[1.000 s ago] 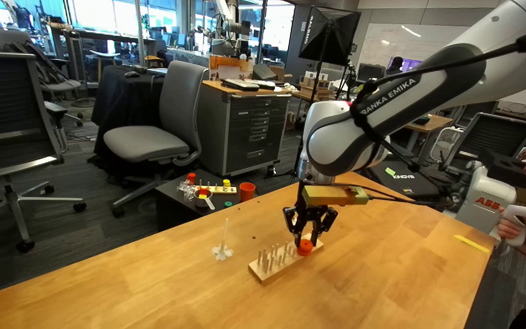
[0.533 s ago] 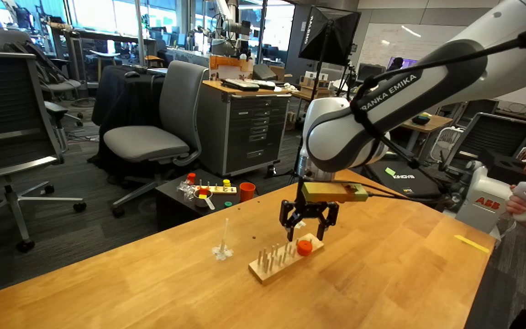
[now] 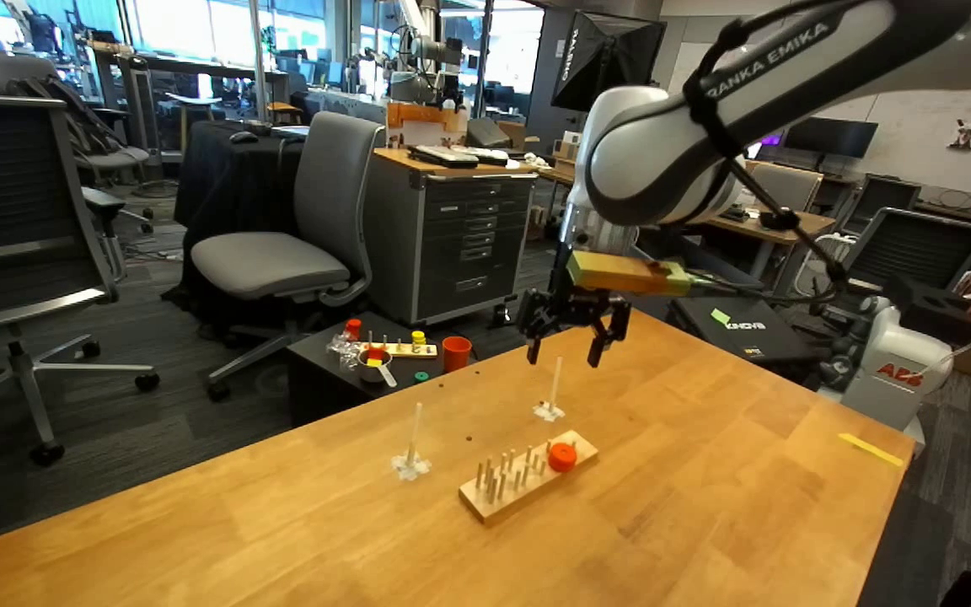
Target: Put the yellow rings on the wooden rack- on top of each other
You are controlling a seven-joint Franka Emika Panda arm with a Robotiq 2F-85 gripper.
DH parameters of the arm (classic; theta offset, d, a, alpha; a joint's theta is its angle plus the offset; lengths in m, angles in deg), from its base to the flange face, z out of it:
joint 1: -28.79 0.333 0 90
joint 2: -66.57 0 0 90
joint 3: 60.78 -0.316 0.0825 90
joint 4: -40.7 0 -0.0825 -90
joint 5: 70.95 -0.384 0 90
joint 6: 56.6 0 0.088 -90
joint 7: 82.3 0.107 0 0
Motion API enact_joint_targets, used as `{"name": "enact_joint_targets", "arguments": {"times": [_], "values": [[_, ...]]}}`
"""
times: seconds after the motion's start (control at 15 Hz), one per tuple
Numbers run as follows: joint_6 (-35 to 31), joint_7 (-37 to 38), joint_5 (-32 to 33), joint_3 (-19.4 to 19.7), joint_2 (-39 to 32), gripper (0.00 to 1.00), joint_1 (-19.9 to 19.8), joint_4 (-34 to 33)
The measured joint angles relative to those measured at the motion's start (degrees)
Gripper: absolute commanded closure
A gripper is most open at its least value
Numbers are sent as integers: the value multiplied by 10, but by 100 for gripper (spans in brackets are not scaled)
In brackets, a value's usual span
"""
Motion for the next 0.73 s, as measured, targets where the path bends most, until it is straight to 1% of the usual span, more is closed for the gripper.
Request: {"name": "enact_joint_targets", "arguments": {"times": [0.33, 0.53, 0.73], "values": [[38, -1, 26, 0, 94, 0, -3, 16], [84, -1, 27, -1, 144, 0, -4, 29], [152, -1, 21, -7, 177, 0, -12, 35]]}}
